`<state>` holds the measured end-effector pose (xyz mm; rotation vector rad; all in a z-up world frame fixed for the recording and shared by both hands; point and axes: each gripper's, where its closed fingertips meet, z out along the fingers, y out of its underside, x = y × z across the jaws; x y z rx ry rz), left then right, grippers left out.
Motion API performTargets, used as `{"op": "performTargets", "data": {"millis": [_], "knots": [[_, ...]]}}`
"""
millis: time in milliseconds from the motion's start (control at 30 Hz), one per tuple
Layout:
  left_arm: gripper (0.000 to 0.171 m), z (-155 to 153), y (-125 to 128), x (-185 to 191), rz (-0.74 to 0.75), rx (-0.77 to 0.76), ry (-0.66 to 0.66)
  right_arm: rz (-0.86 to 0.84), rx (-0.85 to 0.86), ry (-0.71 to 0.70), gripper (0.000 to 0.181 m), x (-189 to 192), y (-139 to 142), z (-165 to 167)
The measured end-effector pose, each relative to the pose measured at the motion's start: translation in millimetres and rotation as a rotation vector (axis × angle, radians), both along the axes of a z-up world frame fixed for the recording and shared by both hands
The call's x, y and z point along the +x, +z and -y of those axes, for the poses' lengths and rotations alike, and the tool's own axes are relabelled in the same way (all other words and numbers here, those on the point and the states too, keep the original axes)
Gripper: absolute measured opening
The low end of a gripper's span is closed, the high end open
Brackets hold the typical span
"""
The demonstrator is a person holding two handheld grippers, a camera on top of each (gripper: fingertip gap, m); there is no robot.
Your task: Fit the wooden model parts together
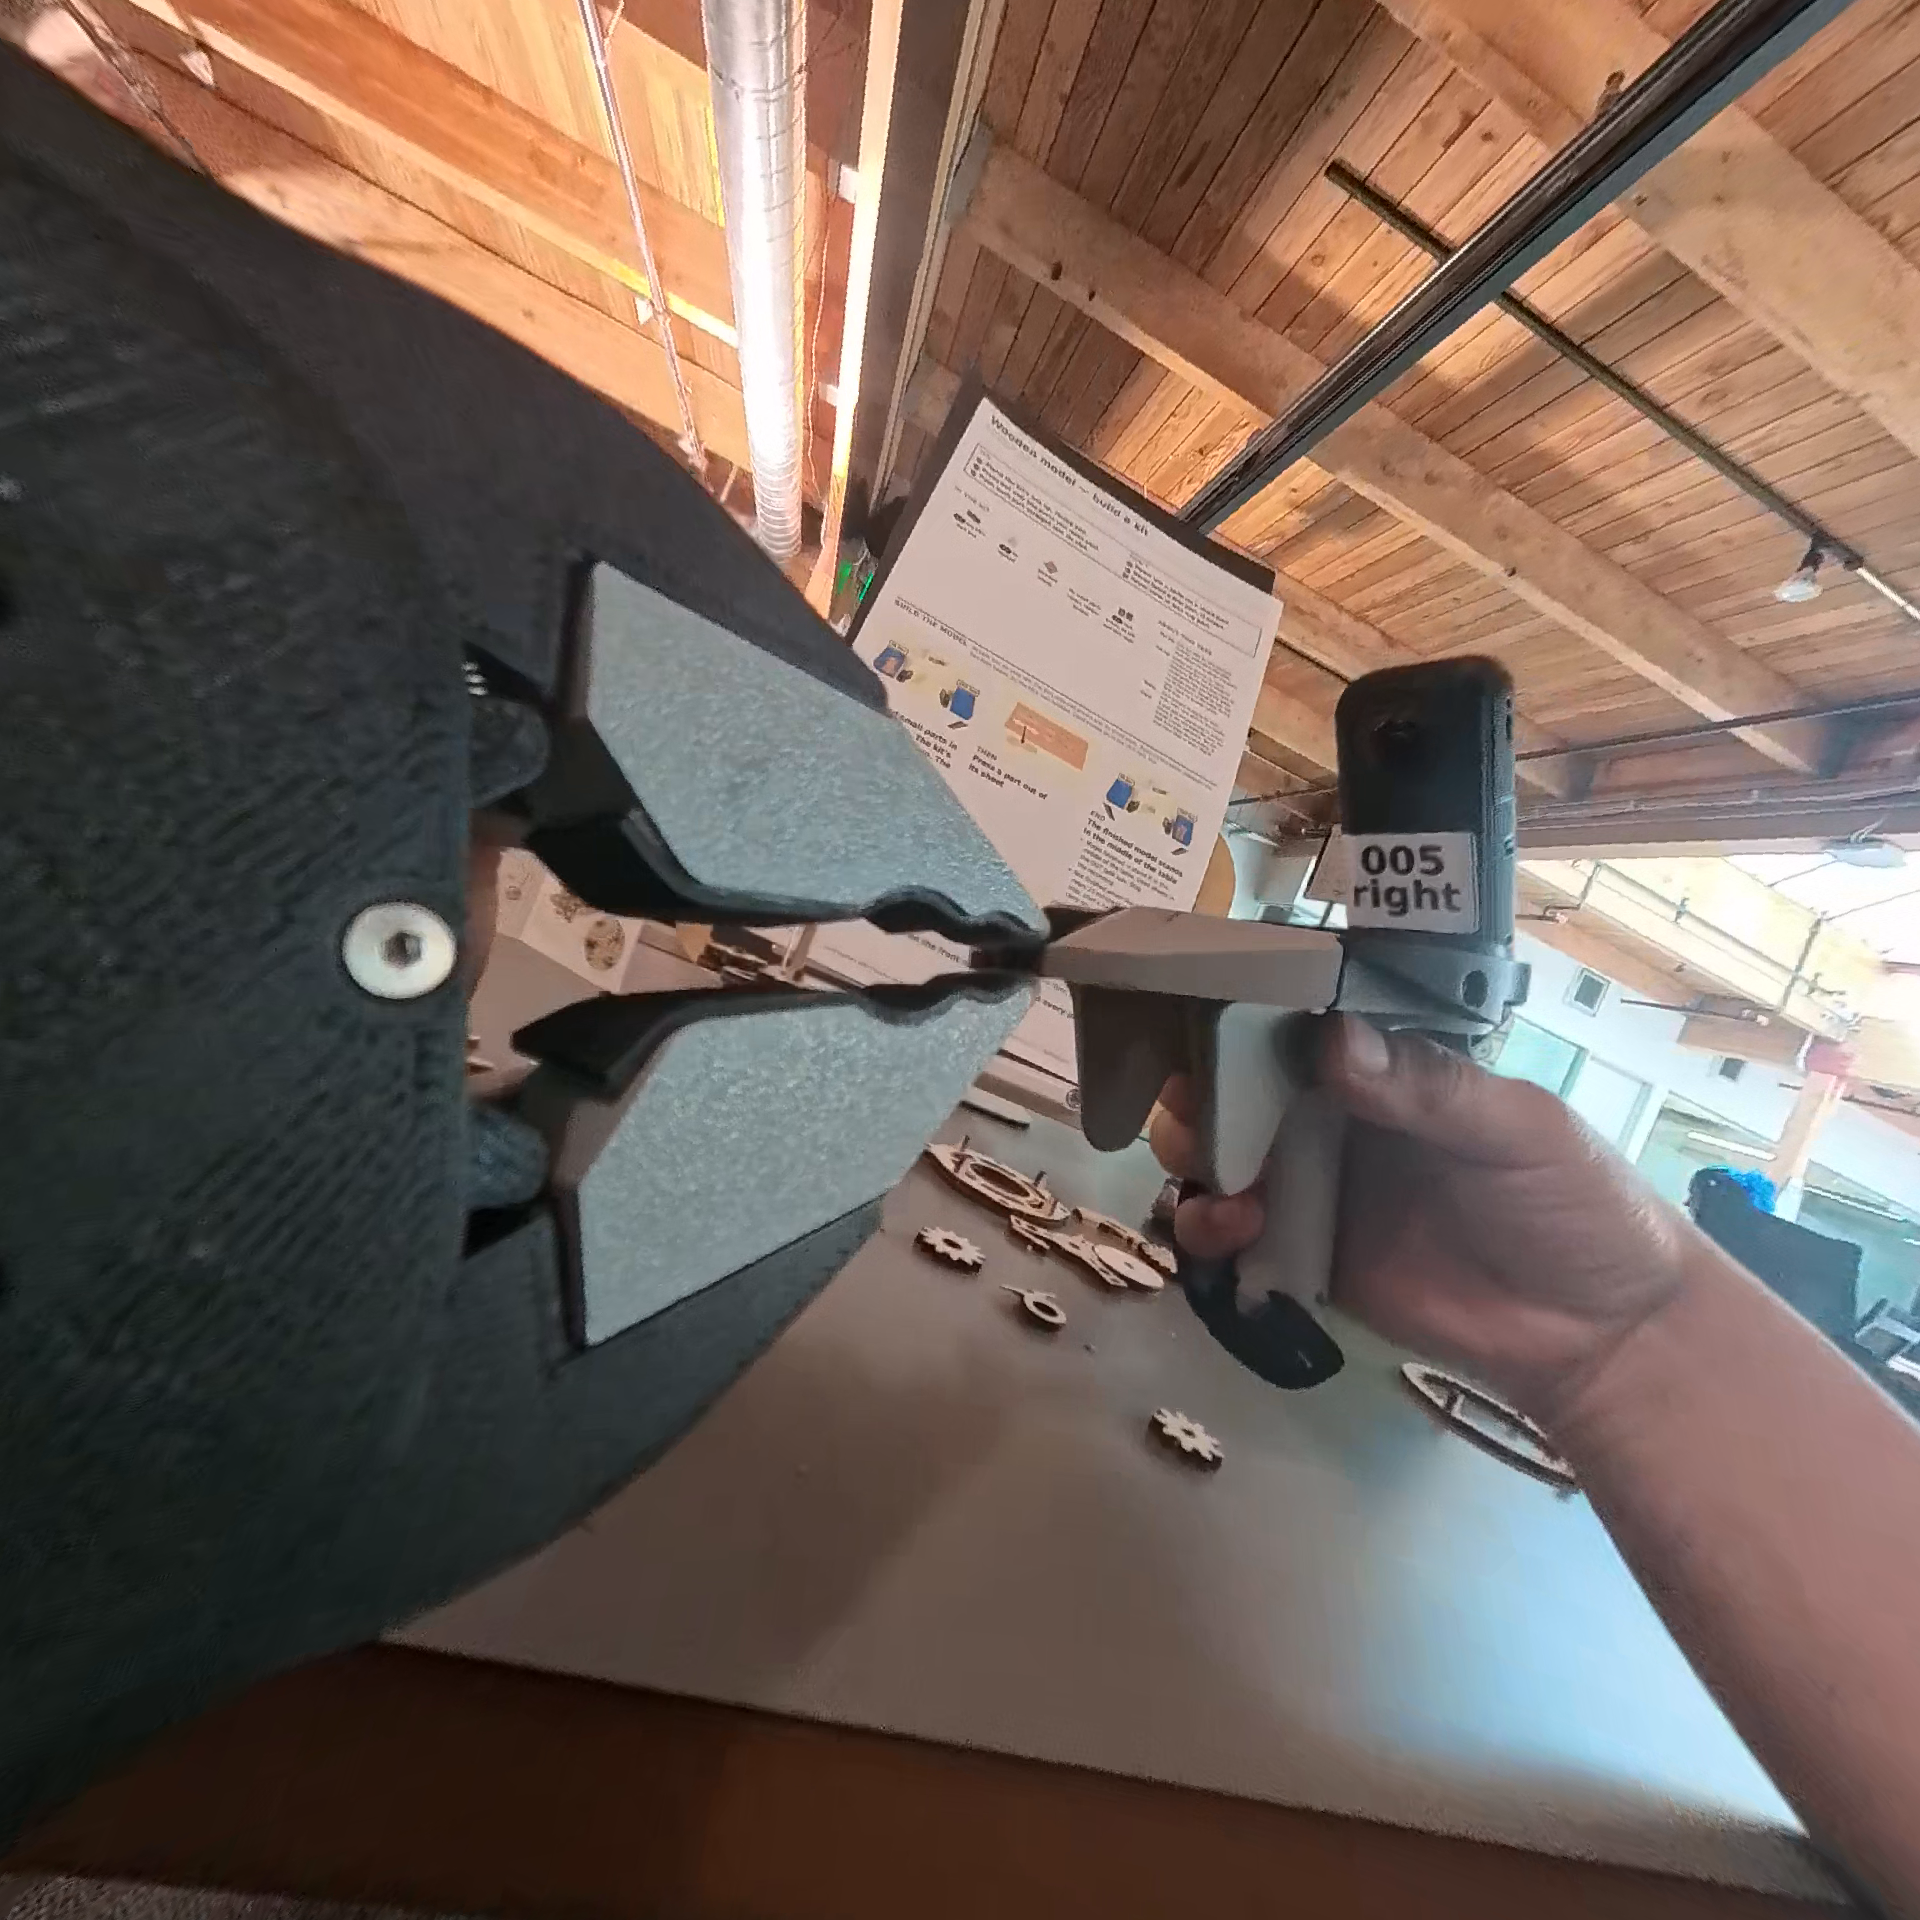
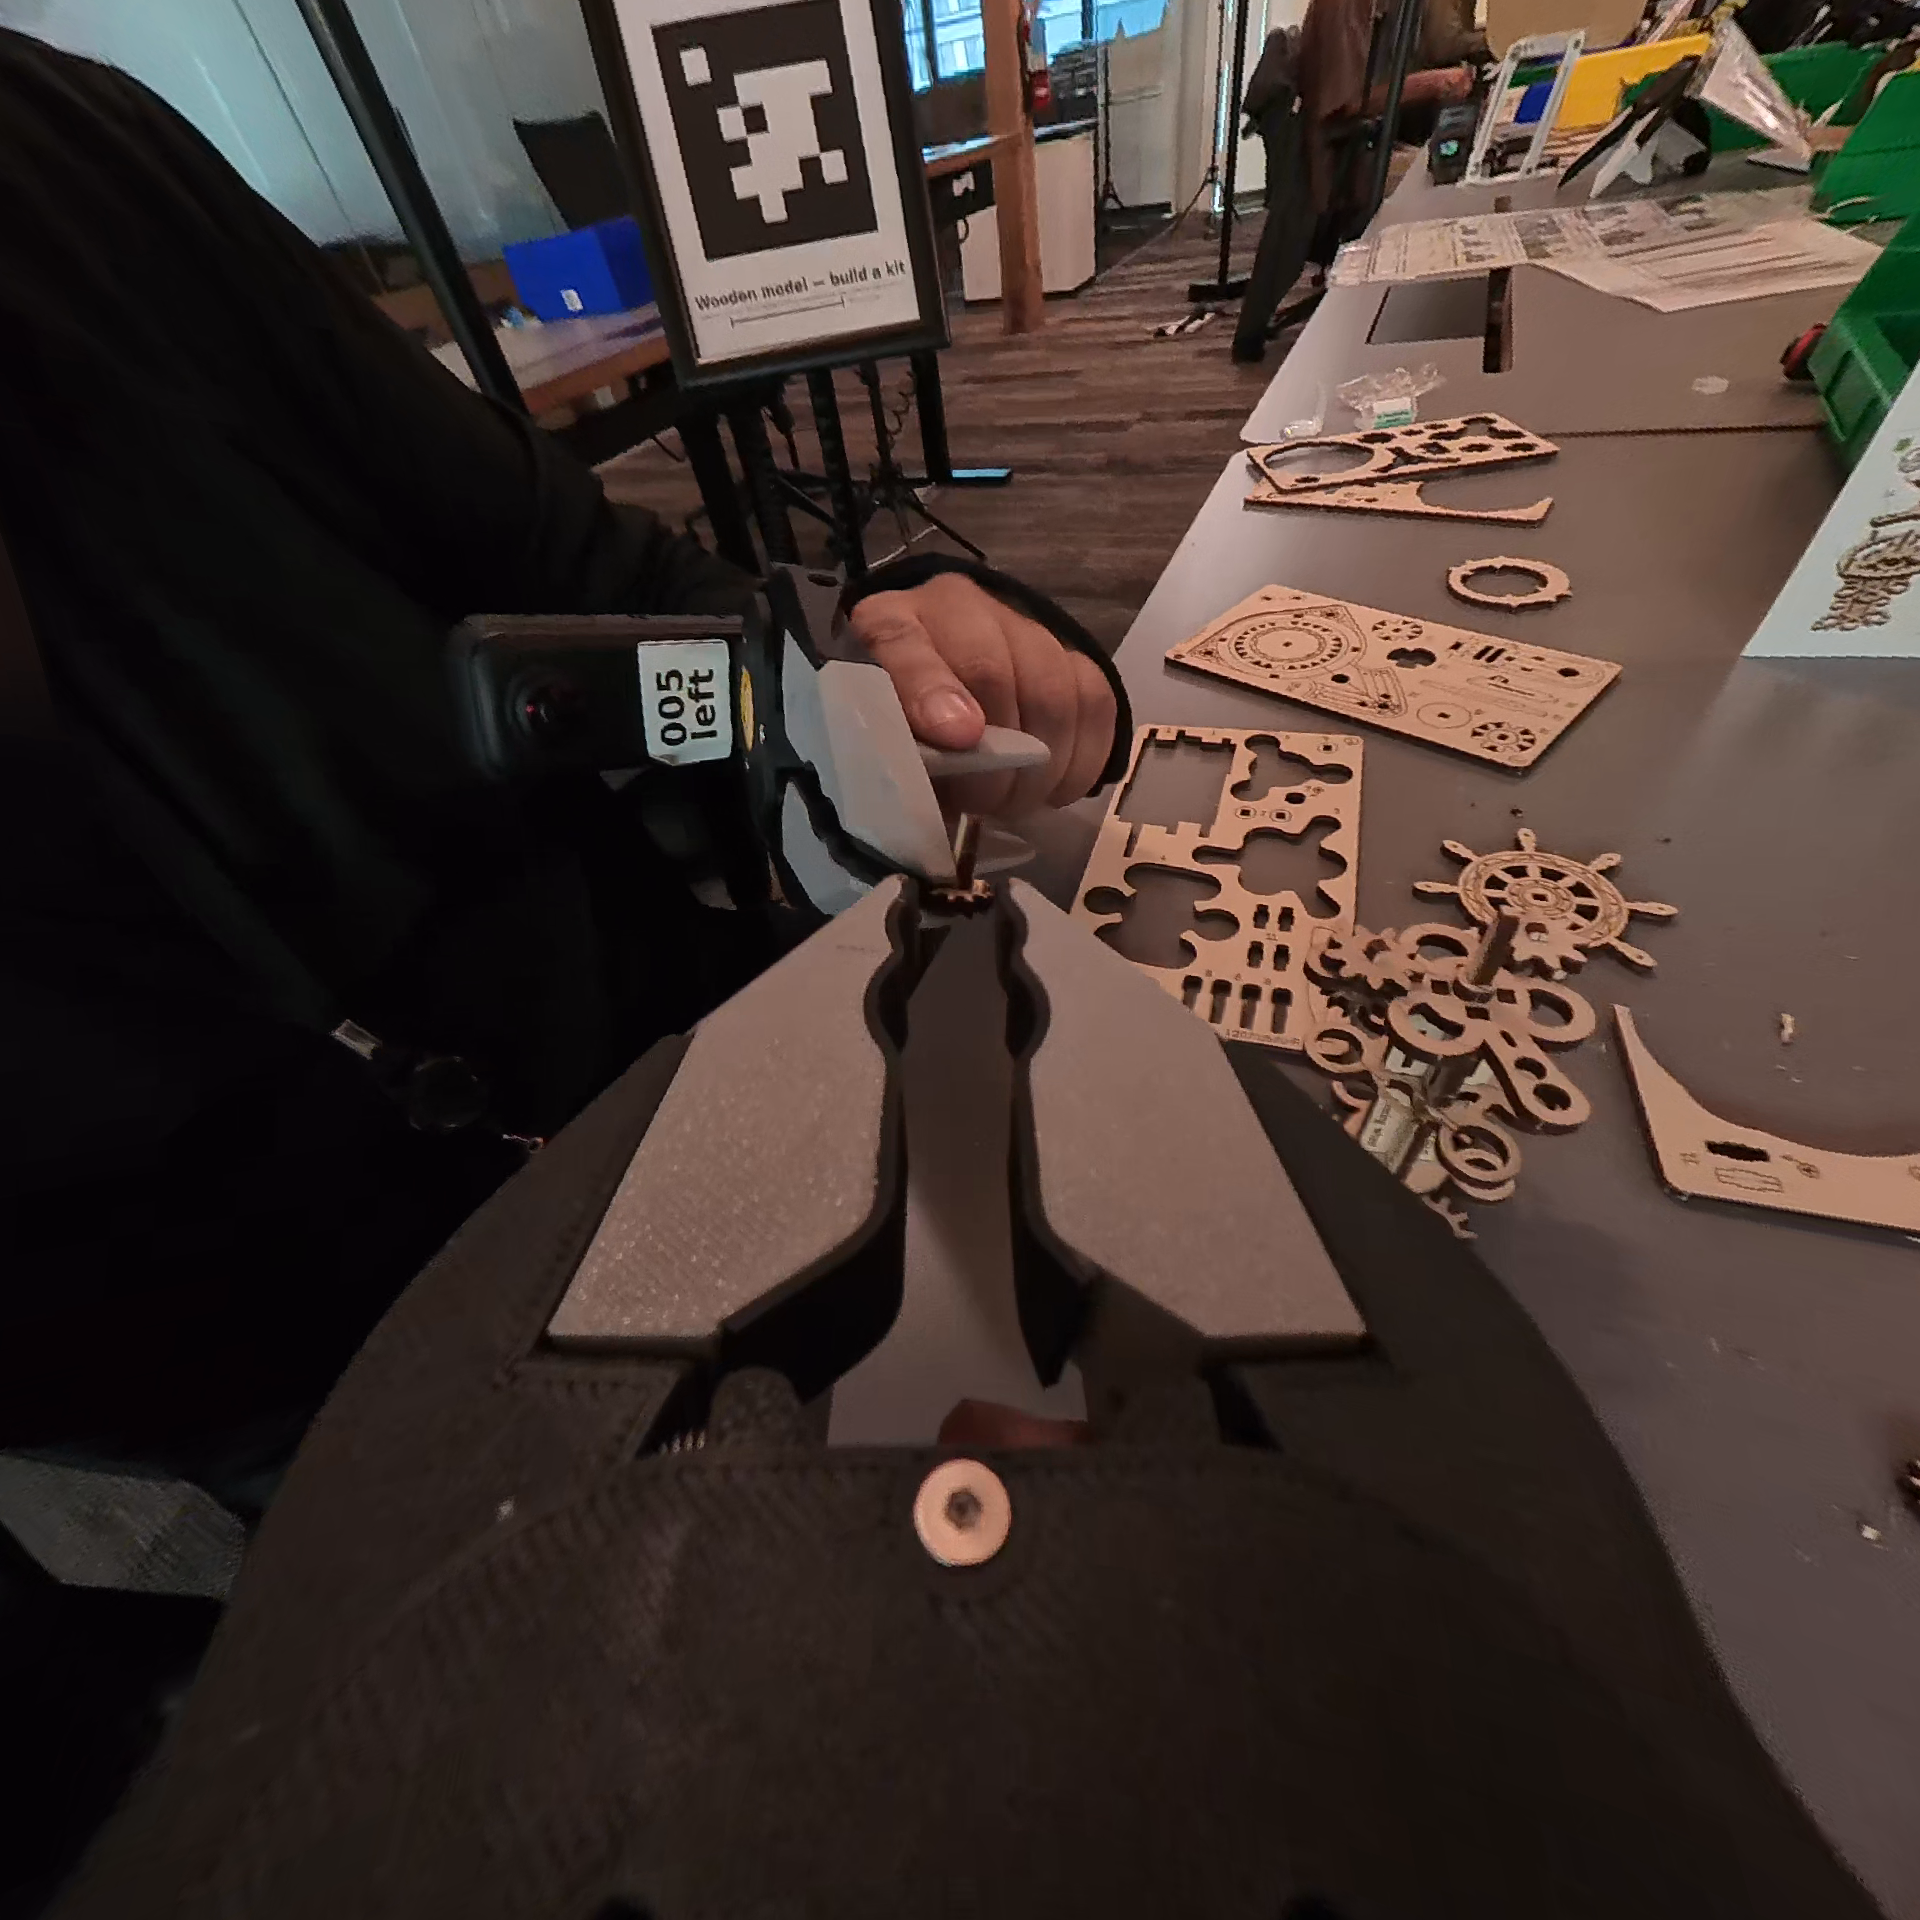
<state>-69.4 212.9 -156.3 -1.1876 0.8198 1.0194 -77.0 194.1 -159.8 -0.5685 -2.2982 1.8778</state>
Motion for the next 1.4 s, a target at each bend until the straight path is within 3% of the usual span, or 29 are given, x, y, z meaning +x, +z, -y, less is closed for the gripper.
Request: {"op": "performTargets", "data": {"millis": [200,300,367,533,600,733,800,900,1033,1233,1400], "knots": [[0.002,-3.4,-0.7,-4.4,0.082,-0.015,-0.005,-0.053,0.046,-0.041,0.009,-4.5,-0.7,-4.6],[0.014,-4.0,2.6,-11.1,0.18,-0.023,-0.006,-0.049,0.031,-0.103,0.009,-13.0,0.8,-16.6],[0.0,-2.2,7.2,-18.0,0.237,-0.022,-0.01,-0.053,0.009,-0.128,0.009,-14.9,4.2,-23.6],[0.008,-2.1,23.3,-41.3,0.359,-0.028,0.028,-0.079,0.06,-0.235,0.009,-27.4,-2.2,-45.1],[0.009,-7.2,26.8,-62.1,0.517,-0.1,0.071,-0.089,0.07,-0.311,0.009,-36.9,-4.0,-59.8],[0.019,-25.1,11.6,-84.5,0.906,-0.445,0.064,-0.102,0.116,-0.376,0.009,-49.4,-14.4,-67.4],[0.022,-32.5,5.8,-87.1,0.989,-0.576,0.05,-0.113,0.179,-0.392,0.009,-54.2,-25.6,-69.3],[0.021,-41.0,0.6,-97.3,1.013,-0.65,0.075,-0.091,0.227,-0.405,0.009,-59.9,-41.1,-73.7],[0.019,-43.1,-7.5,-86.6,1.042,-0.755,0.026,-0.069,0.181,-0.432,0.009,-66.2,-37.6,-78.6],[0.004,-49.7,-22.7,-92.4,1.005,-0.795,0.089,-0.063,0.223,-0.43,0.009,-68.5,-43.1,-78.1],[0.011,-50.0,-26.5,-92.0,1.022,-0.805,0.077,-0.061,0.249,-0.431,0.009,-72.3,-46.3,-79.1]]}}
